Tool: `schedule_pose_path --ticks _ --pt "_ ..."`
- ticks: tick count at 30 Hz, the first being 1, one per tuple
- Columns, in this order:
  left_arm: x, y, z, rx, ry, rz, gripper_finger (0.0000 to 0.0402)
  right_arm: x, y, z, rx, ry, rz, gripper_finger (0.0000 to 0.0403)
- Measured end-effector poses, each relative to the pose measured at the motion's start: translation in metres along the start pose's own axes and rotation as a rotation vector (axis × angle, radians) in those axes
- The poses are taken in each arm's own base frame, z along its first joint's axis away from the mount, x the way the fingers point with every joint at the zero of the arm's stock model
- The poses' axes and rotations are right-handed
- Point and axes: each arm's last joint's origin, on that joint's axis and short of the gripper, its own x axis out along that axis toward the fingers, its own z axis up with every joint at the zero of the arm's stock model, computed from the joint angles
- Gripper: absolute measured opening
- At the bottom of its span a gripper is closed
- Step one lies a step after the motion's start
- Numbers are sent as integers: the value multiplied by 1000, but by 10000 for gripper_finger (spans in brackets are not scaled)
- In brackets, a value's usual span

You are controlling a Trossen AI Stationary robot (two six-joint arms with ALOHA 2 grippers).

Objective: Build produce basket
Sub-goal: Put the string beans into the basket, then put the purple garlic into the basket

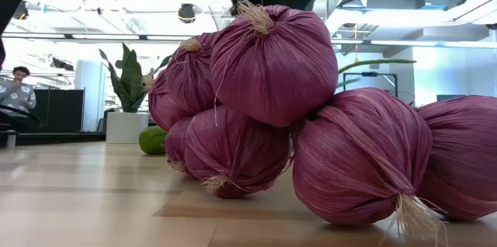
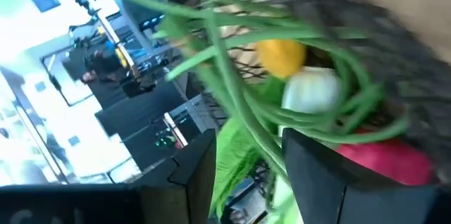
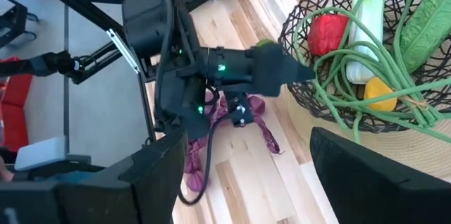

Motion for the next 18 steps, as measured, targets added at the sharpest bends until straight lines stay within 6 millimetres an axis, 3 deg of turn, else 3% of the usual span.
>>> schedule_pose_path --ticks 4,9,14,18 --pt "7 35 -10 -149 -36 -19 151 0 0 0 0 0 0 317" --pt "22 80 -33 -483 -192 -193 147 0 0 0 0 0 0 317" --pt "49 115 -78 -798 -201 -399 118 0 0 0 8 0 0 317" --pt "70 126 -116 -966 -138 -574 95 0 0 0 8 -2 -3 317"
